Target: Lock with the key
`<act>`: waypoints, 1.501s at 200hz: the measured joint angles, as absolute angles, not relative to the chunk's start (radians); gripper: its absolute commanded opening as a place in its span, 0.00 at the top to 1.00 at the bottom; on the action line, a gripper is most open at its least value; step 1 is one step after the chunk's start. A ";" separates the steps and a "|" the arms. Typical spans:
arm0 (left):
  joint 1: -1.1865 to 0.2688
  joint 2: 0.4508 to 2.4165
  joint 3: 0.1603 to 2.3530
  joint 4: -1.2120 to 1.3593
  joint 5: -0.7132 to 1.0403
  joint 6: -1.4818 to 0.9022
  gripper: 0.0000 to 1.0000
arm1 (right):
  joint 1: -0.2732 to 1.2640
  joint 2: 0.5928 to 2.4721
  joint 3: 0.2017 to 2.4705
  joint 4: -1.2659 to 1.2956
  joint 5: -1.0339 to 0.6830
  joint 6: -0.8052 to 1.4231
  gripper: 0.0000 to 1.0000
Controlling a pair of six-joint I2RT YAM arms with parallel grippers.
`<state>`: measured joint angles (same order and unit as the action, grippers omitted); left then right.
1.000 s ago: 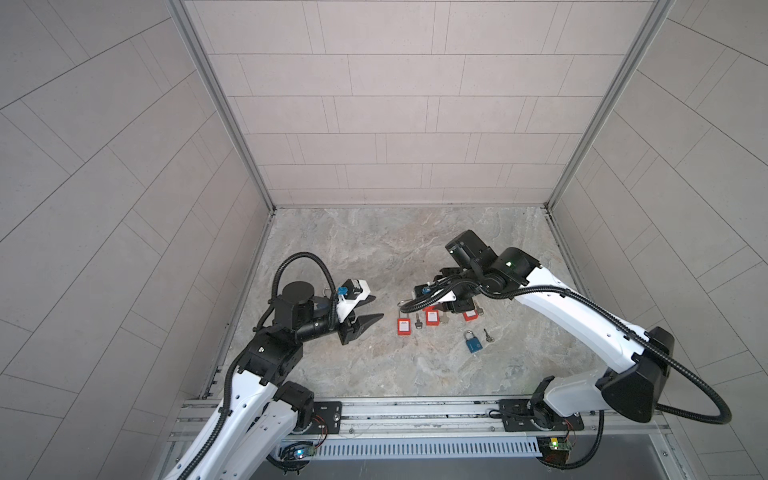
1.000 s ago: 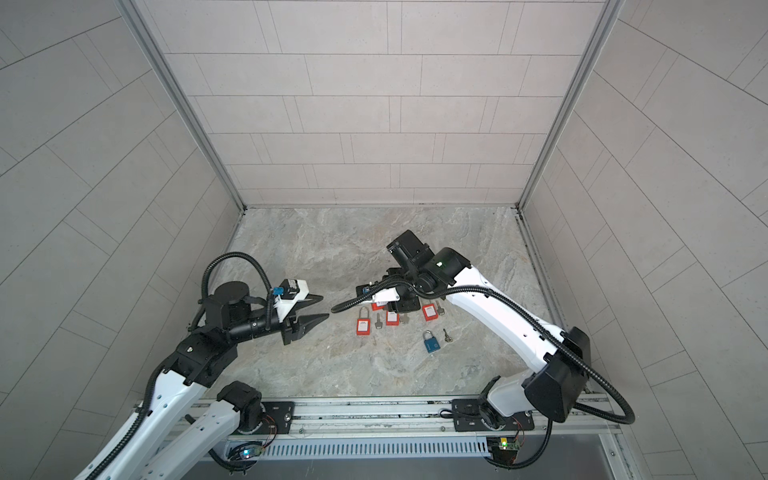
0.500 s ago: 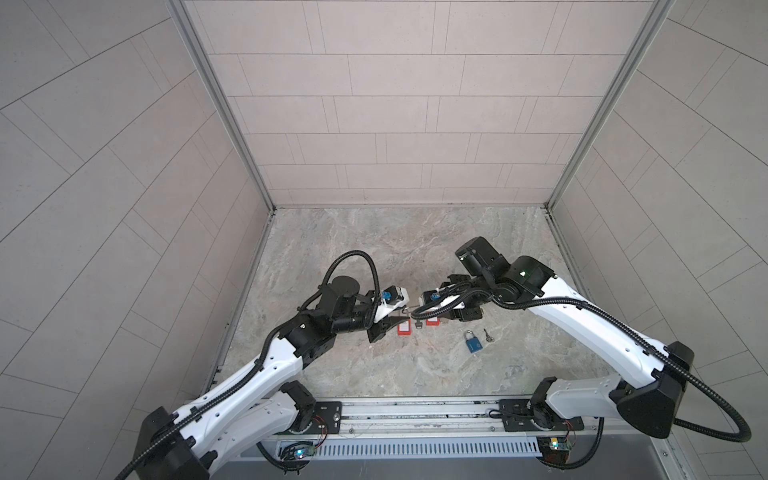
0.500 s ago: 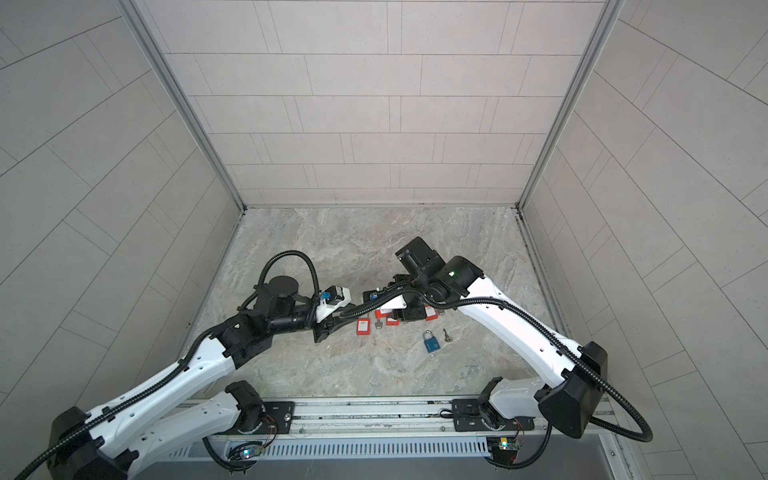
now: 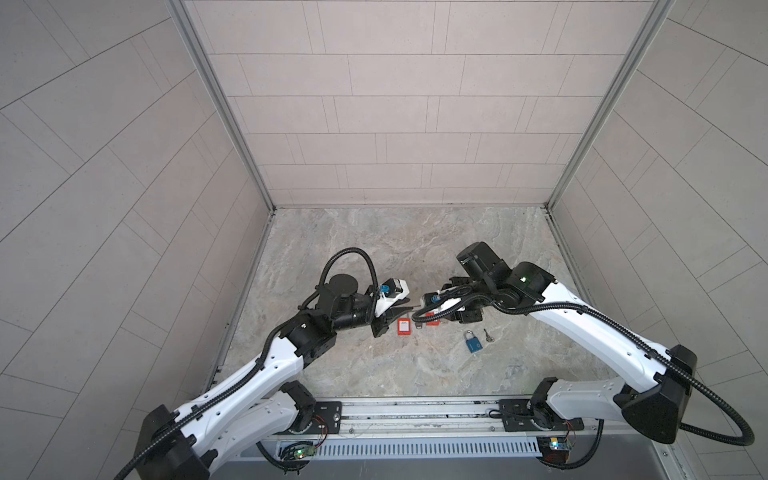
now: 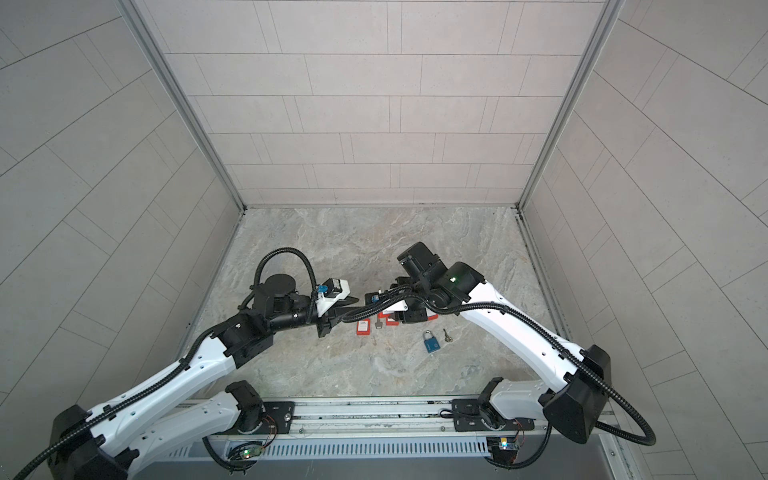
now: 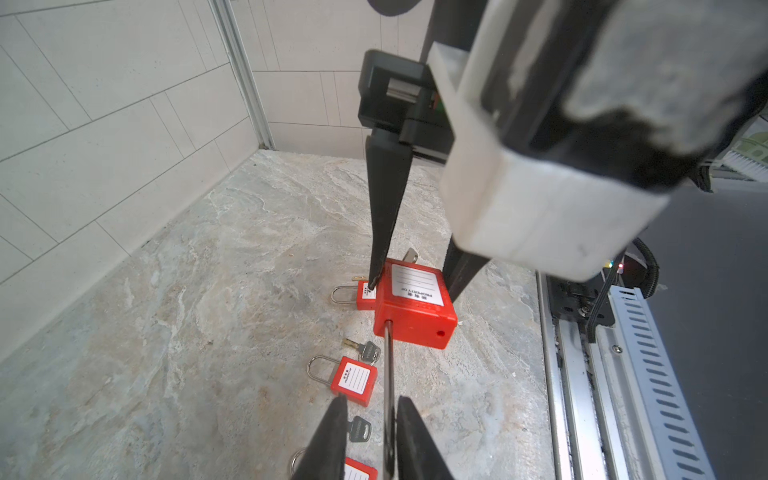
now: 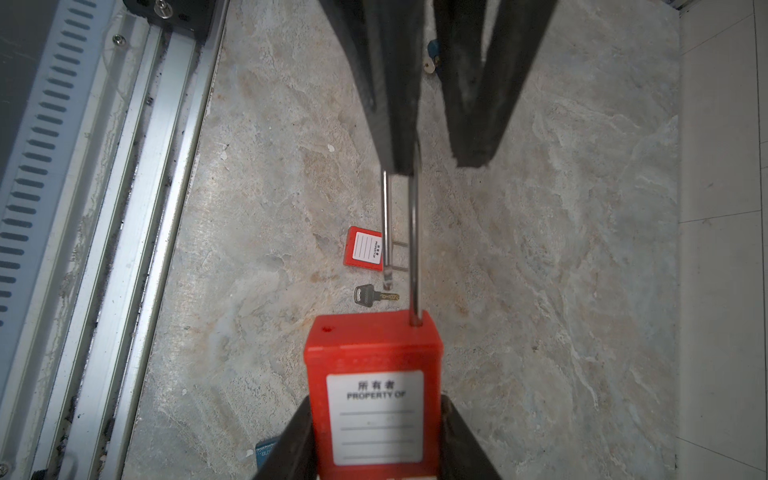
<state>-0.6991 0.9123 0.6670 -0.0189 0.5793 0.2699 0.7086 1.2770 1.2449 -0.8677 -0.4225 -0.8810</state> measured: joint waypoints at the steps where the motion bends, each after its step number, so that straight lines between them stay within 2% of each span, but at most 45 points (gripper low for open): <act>1: -0.699 0.912 0.667 -0.019 0.580 0.270 0.75 | 0.709 1.277 1.245 -0.867 -0.422 -0.881 0.73; 59: -0.707 0.933 0.667 -0.020 0.584 0.260 0.79 | 0.718 1.267 1.245 -0.856 -0.418 -0.873 0.73; 84: -0.710 0.941 0.667 -0.020 0.587 0.253 1.00 | 0.720 1.257 1.245 -0.846 -0.410 -0.871 0.73; 102: -0.710 0.941 0.667 -0.013 0.590 0.253 1.00 | 0.725 1.250 1.245 -0.845 -0.400 -0.871 0.72; 119: -0.710 0.942 0.667 -0.011 0.595 0.245 1.00 | 0.733 1.247 1.245 -0.845 -0.385 -0.871 0.64; 127: -0.710 0.943 0.667 -0.009 0.598 0.239 1.00 | 0.735 1.246 1.245 -0.845 -0.379 -0.871 0.53; 137: -0.710 0.945 0.667 -0.002 0.604 0.229 1.00 | 0.739 1.244 1.245 -0.846 -0.368 -0.868 0.46; 170: -0.716 0.950 0.657 0.051 0.632 0.177 1.00 | 0.742 1.238 1.245 -0.870 -0.360 -0.873 0.30; 178: -0.721 0.952 0.655 0.061 0.634 0.169 1.00 | 0.741 1.237 1.246 -0.883 -0.359 -0.868 0.29; 194: -0.736 0.957 0.653 0.075 0.642 0.160 1.00 | 0.741 1.237 1.246 -0.908 -0.362 -0.862 0.30; 218: -0.759 0.959 0.652 0.079 0.650 0.157 1.00 | 0.737 1.236 1.246 -0.938 -0.366 -0.851 0.37; 267: -0.783 0.960 0.650 0.080 0.658 0.178 1.00 | 0.722 1.236 1.272 -0.996 -0.409 -0.833 0.62; 300: -0.797 0.964 0.650 0.078 0.662 0.205 1.00 | 0.722 1.243 1.299 -1.045 -0.451 -0.832 0.67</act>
<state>-0.7967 0.9638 0.6502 0.0780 0.6624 0.2050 0.7216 1.2430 1.2987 -1.0451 -0.4507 -0.8318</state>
